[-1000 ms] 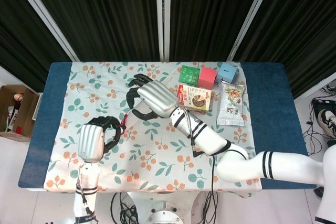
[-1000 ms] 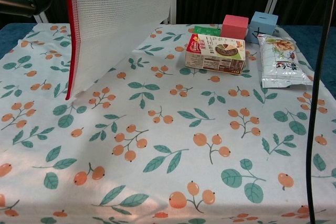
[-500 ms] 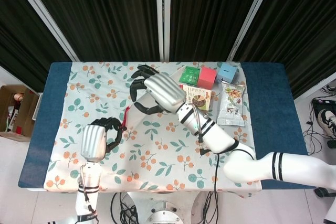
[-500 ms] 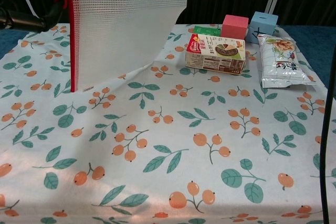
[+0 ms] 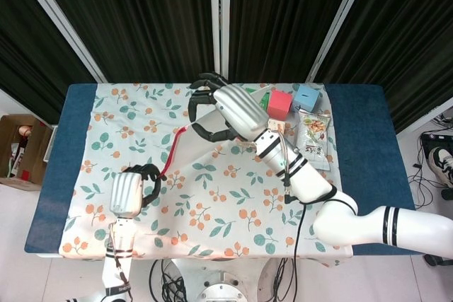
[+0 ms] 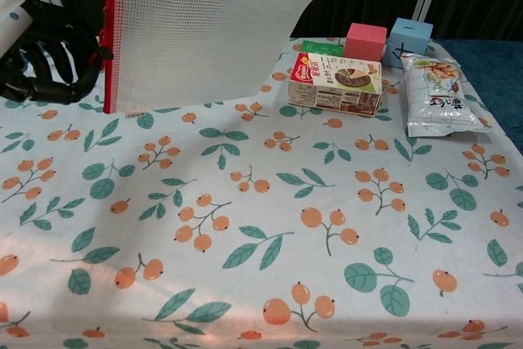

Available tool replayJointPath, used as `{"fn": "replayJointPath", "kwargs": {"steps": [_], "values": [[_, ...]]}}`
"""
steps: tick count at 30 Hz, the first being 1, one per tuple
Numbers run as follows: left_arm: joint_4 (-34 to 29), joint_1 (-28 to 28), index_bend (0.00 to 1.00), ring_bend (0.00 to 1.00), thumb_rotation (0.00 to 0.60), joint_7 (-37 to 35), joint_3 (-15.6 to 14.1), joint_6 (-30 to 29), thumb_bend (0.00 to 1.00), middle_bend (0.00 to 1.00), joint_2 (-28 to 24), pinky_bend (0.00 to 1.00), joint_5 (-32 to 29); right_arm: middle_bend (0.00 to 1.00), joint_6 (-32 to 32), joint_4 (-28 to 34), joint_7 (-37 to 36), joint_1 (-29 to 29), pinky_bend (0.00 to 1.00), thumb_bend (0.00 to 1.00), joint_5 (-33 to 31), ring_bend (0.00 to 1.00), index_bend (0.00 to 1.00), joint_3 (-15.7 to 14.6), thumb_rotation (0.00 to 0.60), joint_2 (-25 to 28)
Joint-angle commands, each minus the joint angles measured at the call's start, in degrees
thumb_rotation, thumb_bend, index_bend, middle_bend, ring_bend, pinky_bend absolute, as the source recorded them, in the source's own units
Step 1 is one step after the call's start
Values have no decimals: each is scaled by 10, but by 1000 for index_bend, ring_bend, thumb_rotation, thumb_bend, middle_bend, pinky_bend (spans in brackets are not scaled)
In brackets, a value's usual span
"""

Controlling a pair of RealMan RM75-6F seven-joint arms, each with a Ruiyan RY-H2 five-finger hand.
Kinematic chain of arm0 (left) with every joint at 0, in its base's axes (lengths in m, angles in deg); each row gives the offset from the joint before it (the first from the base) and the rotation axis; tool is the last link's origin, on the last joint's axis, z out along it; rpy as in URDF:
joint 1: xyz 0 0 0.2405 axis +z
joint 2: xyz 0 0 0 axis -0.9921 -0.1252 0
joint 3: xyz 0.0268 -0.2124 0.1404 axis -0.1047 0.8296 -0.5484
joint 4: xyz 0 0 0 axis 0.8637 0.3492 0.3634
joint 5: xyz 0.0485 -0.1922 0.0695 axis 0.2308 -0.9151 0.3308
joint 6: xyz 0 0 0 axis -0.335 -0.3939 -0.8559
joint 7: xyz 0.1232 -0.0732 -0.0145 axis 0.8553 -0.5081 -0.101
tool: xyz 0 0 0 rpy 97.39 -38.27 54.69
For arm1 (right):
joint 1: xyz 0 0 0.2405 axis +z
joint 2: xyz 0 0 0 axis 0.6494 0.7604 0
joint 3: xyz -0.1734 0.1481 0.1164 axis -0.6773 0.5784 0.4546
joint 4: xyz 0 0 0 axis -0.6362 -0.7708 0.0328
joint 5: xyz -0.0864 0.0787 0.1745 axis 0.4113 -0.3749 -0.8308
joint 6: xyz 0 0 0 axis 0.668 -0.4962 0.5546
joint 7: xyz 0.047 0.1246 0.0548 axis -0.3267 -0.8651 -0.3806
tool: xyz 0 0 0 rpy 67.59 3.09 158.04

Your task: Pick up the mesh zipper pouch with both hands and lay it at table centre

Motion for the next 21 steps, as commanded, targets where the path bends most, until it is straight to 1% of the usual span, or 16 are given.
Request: {"fn": "replayJointPath", "kwargs": {"steps": [1, 10, 21], "values": [[17, 4, 674, 564, 600, -7, -2, 7, 474, 588, 4, 601, -16, 483, -1, -3, -3, -3, 120, 454, 2, 215, 1000, -2, 600, 1], [59, 13, 674, 563, 600, -21, -5, 23, 476, 588, 8, 601, -53, 484, -5, -26, -22, -12, 120, 455, 16, 219, 1000, -22, 600, -20], [99, 18, 674, 562, 600, -37, 5, 41, 480, 588, 14, 600, -93, 484, -6, -41, -41, -20, 120, 456, 35, 219, 1000, -27, 600, -30]]}}
